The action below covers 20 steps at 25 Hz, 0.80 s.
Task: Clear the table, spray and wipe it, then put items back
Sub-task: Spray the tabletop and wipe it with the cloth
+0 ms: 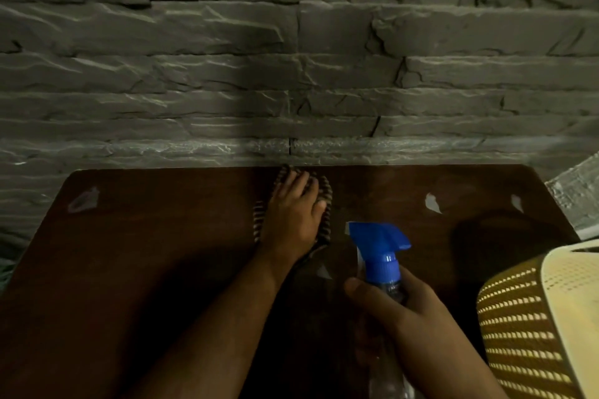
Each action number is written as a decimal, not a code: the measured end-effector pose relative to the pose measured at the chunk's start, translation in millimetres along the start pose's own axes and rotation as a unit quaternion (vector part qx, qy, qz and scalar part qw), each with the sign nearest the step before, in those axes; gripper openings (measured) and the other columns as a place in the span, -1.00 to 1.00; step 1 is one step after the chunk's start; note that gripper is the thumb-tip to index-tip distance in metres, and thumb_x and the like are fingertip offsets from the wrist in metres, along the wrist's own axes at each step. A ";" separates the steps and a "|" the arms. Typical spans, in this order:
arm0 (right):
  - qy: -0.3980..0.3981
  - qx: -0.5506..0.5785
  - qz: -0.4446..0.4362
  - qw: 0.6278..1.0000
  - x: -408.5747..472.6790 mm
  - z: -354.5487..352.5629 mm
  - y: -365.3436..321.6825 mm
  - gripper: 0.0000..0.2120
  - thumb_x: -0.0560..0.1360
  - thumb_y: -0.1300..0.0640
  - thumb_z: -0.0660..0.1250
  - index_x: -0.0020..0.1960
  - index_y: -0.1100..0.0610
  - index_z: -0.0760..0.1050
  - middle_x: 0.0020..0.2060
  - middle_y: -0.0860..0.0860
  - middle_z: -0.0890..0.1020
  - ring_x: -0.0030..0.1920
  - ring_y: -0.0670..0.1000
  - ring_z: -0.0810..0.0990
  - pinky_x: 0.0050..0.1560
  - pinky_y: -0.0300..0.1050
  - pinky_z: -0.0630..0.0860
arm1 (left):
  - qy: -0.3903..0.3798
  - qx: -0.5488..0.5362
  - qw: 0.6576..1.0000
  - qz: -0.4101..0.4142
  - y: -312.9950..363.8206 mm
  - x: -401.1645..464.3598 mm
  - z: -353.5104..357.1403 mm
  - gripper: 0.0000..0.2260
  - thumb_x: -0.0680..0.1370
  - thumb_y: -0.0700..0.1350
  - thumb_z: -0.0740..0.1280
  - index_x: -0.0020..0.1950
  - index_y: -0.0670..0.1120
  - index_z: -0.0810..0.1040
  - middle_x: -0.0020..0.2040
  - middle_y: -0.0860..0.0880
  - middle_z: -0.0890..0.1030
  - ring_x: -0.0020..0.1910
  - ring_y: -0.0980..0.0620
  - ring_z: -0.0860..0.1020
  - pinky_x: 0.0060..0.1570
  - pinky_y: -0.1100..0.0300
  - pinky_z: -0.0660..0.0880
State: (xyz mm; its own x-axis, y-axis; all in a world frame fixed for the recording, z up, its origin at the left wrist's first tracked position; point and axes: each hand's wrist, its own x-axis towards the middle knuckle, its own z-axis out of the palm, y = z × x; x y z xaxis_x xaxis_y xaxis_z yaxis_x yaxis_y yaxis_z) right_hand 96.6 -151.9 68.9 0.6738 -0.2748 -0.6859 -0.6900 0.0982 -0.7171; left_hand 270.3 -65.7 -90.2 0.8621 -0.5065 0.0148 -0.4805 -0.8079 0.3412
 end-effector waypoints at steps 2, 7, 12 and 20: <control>-0.006 -0.002 0.008 1.000 -2.5 0.0 -1.6 -0.75 0.39 0.05 0.45 0.02 -0.09 0.48 -0.26 0.09 0.70 -0.35 0.03 0.67 -0.38 -0.20 0.55 | -0.026 0.028 0.994 0.106 -16.7 -53.3 -5.9 -0.48 0.60 0.16 -0.02 0.49 -0.02 0.33 0.53 0.00 0.26 0.54 0.02 0.09 0.50 0.04 0.07; -0.004 0.009 0.011 1.000 -2.0 -9.0 -1.3 -0.73 0.40 0.05 0.44 0.05 -0.07 0.47 -0.19 0.13 0.68 -0.36 -0.01 0.65 -0.40 -0.22 0.54 | 0.015 0.041 0.999 -0.028 -77.0 -76.9 -26.1 -0.48 0.62 0.18 -0.05 0.50 -0.02 0.30 0.53 0.02 0.24 0.54 0.06 0.09 0.50 0.04 0.07; -0.005 0.011 -0.001 1.000 -2.2 -1.9 7.1 -0.79 0.40 0.08 0.45 0.02 -0.01 0.53 -0.30 0.12 0.65 -0.40 0.02 0.62 -0.39 -0.17 0.54 | -0.006 0.029 0.997 -0.069 -16.1 6.2 -4.7 -0.52 0.65 0.12 -0.02 0.54 -0.03 0.19 0.57 -0.03 0.14 0.56 -0.04 0.00 0.51 -0.02 0.01; -0.012 0.014 -0.004 1.000 -0.9 -6.3 7.6 -0.78 0.37 0.03 0.44 -0.01 -0.02 0.53 -0.18 0.19 0.68 -0.37 0.02 0.63 -0.36 -0.19 0.57 | -0.021 0.051 0.997 0.050 -70.9 -99.1 -26.0 -0.49 0.63 0.18 -0.05 0.50 0.00 0.30 0.54 0.03 0.23 0.55 0.05 0.05 0.49 0.01 0.09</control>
State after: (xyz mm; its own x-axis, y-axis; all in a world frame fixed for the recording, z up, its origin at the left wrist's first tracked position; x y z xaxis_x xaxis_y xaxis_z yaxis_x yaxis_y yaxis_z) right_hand 89.0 -156.9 64.9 0.6861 -0.2526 -0.6823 -0.6767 0.1230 -0.7259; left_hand 223.1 49.6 -91.5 0.8030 -0.5960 0.0032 -0.5788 -0.7786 0.2425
